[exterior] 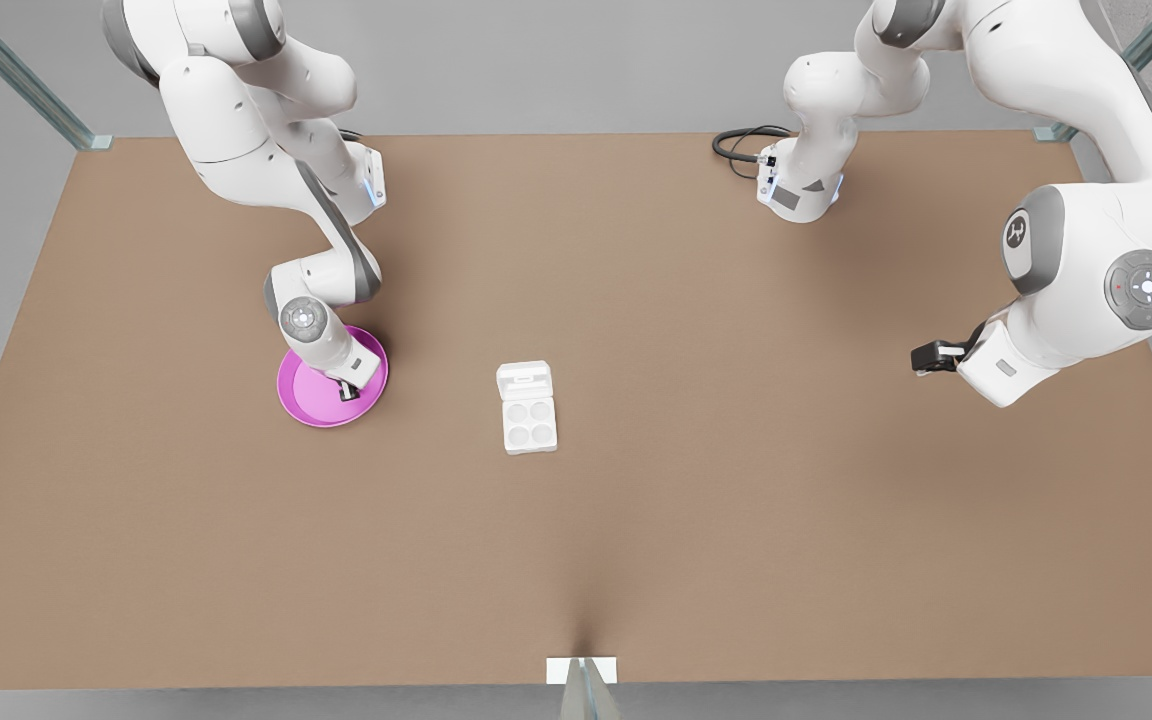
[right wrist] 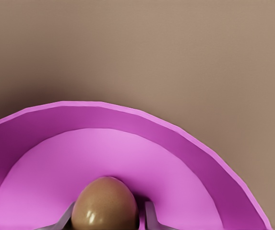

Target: Pack egg into the box and close the box lid

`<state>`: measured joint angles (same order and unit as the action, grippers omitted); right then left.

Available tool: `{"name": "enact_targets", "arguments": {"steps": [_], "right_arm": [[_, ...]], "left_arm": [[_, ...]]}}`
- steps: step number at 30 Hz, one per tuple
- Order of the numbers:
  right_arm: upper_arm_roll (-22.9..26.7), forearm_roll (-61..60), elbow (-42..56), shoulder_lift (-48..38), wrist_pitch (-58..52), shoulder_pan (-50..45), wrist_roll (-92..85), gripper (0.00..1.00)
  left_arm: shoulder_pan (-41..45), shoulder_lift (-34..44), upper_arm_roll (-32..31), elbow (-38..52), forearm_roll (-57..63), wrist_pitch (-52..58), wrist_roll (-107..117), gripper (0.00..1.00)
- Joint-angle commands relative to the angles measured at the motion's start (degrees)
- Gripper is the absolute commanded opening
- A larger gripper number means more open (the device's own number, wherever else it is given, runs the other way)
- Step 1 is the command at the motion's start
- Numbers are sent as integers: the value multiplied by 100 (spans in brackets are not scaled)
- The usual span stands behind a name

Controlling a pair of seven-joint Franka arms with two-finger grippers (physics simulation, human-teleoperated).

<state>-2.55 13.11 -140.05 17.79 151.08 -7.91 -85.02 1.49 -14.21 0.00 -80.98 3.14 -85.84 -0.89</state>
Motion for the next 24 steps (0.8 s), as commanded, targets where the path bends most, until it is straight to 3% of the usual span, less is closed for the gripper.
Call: {"name": "enact_targets", "arguments": {"steps": [1,24], "right_arm": [[0,-1,4,-3,1,0,-5,58],[0,-10,66,40,1,-9,38,55]], "left_arm": [[0,6,0,3,2,-11,1,100],[0,-38,0,3,2,-20,1,100]]}}
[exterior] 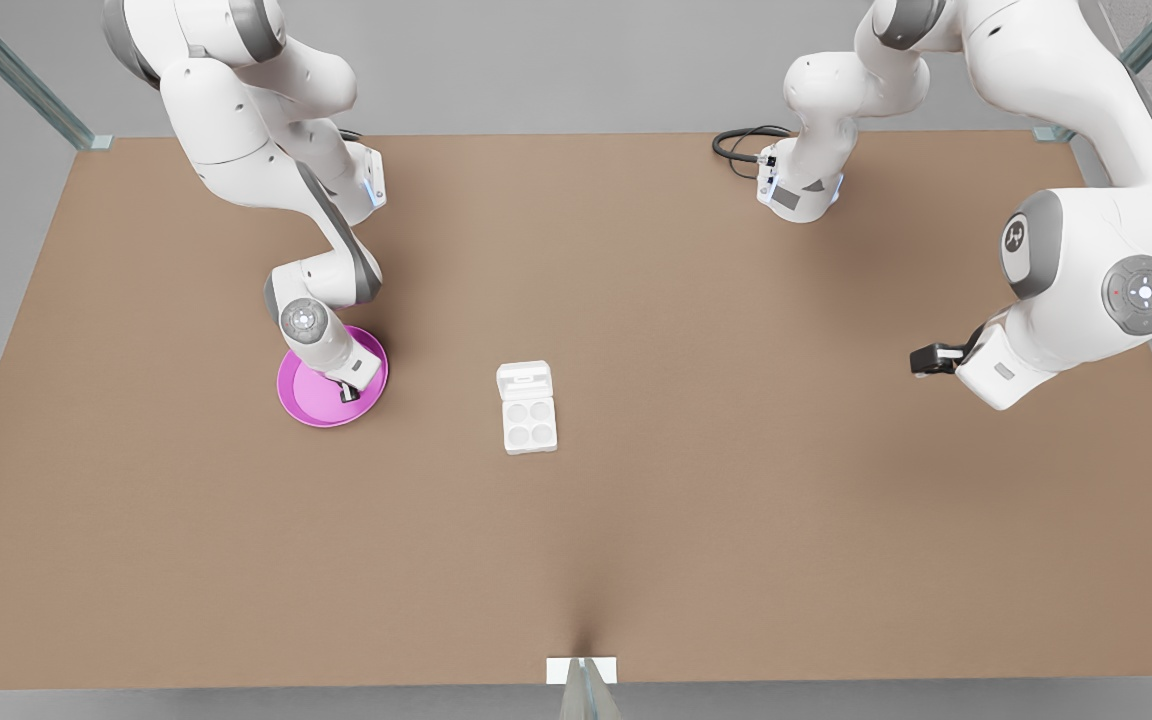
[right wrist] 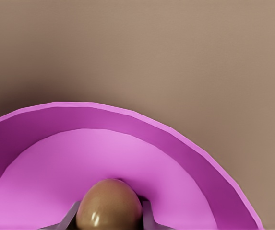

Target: Pack egg into the box and close the box lid

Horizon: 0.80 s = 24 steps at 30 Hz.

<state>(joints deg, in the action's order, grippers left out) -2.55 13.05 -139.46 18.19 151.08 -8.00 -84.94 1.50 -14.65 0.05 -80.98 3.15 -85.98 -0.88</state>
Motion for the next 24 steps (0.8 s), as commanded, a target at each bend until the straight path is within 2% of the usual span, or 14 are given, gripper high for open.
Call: {"name": "enact_targets", "arguments": {"steps": [1,11,12,16,20,24], "right_arm": [[0,-5,7,0,1,0,30,55],[-18,-5,227,-79,-61,17,74,55],[-26,-373,288,-131,-78,17,74,55],[-237,-1015,815,-167,-483,-53,83,56],[-246,-1314,1272,-79,-720,-334,364,58],[-246,-2008,2432,738,-799,-1248,1322,58]], "left_arm": [[0,6,-5,3,2,-7,0,100],[0,15,4,3,2,11,0,100],[0,6,4,3,2,11,0,100],[0,15,4,3,-7,-16,0,100],[0,6,4,56,2,-24,0,100],[0,-3,4,47,2,-24,0,100]]}}
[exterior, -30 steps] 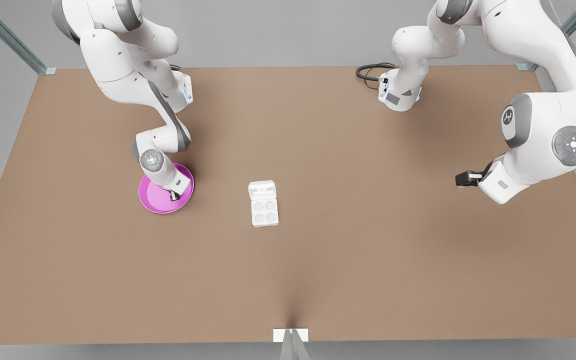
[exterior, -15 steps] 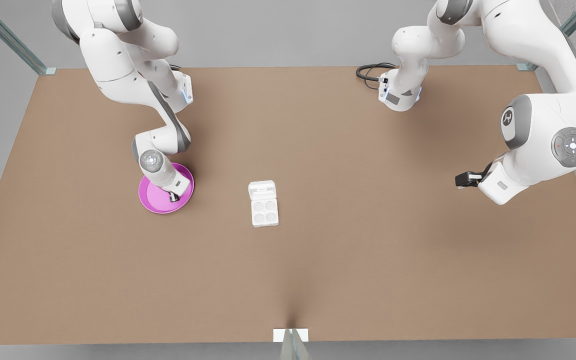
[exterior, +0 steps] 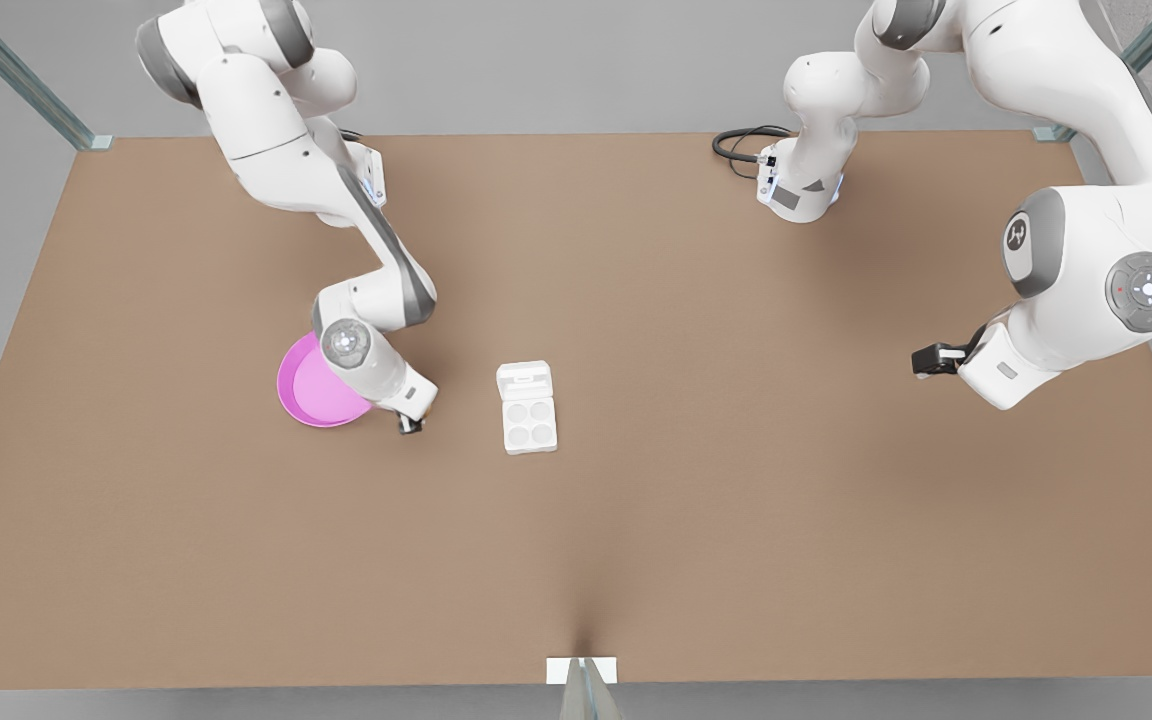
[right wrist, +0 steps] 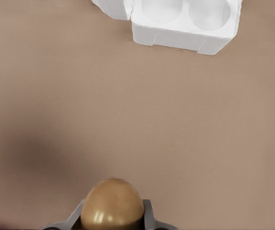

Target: Pack egg into the box and close the box lid

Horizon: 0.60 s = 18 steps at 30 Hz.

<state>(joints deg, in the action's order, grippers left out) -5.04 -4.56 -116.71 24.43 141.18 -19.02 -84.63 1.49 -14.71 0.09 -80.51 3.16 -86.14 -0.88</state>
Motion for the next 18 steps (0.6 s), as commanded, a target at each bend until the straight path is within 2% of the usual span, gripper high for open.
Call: {"name": "enact_targets", "arguments": {"steps": [1,3,18], "right_arm": [[3,-528,412,281,191,-259,1300,58],[3,-827,676,387,111,-383,1405,58],[-49,-871,2205,1512,103,-927,2724,58]], "left_arm": [[0,12,0,0,-8,-9,0,100],[0,12,0,0,-8,-9,0,100],[0,3,0,-9,-8,-9,0,100]]}}
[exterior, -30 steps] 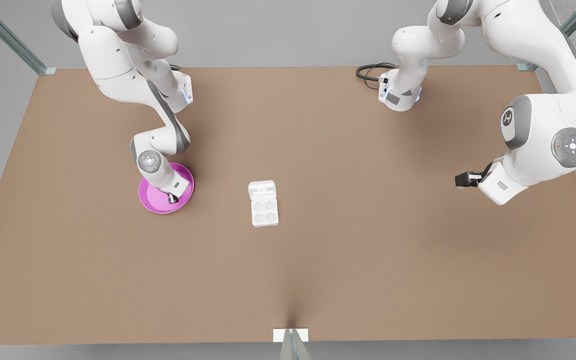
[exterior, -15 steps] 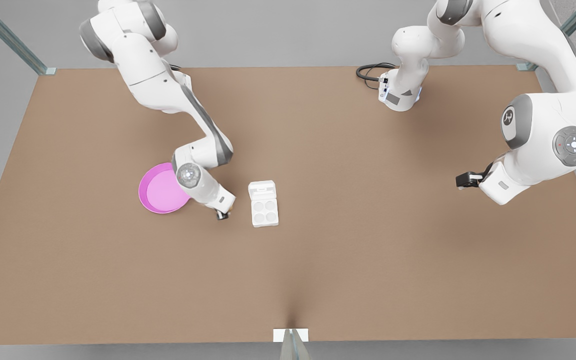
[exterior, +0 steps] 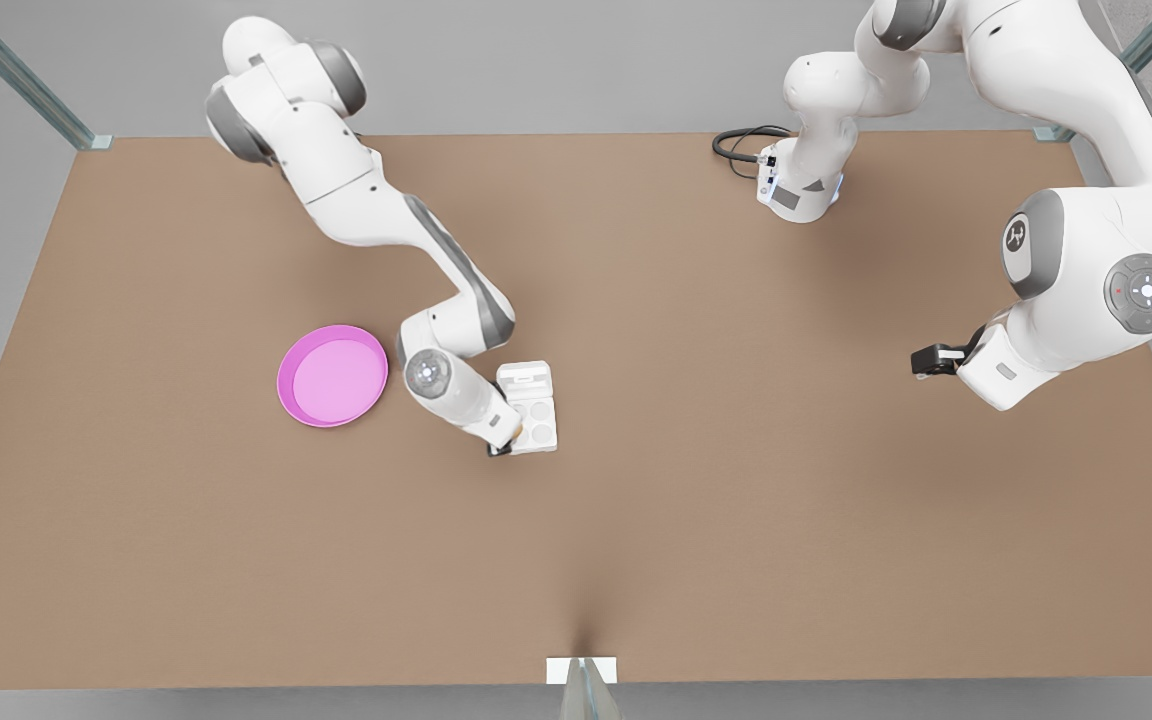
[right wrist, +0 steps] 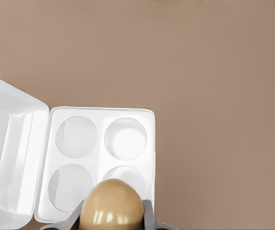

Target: Pack egg into the box and close the box lid

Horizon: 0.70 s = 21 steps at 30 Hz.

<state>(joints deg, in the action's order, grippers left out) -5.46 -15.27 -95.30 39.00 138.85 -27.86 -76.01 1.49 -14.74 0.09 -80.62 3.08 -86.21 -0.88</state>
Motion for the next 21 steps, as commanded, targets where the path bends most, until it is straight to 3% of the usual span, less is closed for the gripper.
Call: {"name": "enact_targets", "arguments": {"steps": [1,7,8,15,21], "right_arm": [[-8,200,179,117,345,-96,2020,58],[-43,200,188,196,371,-131,2073,58],[-61,200,188,196,362,-123,2082,100],[-87,191,188,99,310,-114,2257,100],[-78,-283,188,-1351,-1905,773,2741,100]], "left_arm": [[0,7,0,3,0,-1,0,100],[0,7,0,3,8,-1,0,100],[0,7,0,3,8,-1,0,100],[0,7,0,3,8,-1,0,100],[61,-2,-9,12,0,-1,9,100]]}}
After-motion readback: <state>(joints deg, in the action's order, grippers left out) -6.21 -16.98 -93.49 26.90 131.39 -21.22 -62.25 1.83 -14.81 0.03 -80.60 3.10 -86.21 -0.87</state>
